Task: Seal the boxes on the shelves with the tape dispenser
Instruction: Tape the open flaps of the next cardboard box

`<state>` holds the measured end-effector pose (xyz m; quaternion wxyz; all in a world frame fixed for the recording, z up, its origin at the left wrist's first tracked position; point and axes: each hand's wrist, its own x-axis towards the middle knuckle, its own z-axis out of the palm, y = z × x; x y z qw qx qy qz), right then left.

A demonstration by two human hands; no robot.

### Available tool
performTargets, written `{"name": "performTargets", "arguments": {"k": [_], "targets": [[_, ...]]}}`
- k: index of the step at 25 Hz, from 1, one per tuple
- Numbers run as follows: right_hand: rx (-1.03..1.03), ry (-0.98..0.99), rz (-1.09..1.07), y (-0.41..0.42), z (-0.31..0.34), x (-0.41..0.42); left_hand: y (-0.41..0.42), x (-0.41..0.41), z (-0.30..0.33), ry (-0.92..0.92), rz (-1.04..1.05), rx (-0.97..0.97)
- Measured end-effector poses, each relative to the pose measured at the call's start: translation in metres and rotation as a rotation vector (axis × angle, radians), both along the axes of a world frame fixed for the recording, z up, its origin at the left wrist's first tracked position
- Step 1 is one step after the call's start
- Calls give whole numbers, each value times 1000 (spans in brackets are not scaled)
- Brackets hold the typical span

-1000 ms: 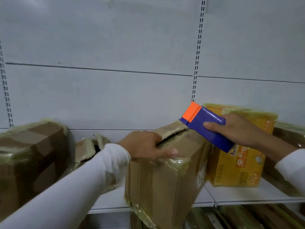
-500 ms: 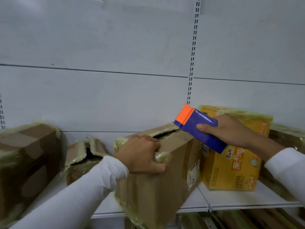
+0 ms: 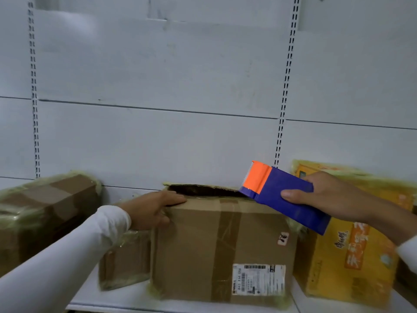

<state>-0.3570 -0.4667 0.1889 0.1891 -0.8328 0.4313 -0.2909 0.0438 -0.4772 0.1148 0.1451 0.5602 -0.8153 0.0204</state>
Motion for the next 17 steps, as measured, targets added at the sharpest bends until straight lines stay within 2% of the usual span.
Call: {"name": "performTargets", "arguments": {"k": [3, 11, 13, 17], "targets": [[22, -5, 60, -11, 1, -5, -1, 3, -8, 15, 42, -79], [5, -5, 133, -35, 15, 29, -2, 15, 1, 22, -16, -53], [33, 34, 138, -40, 19, 46, -7, 18, 7, 93, -62, -44], [63, 118, 145, -51, 22, 88, -27, 21, 23, 347, -103, -190]]}}
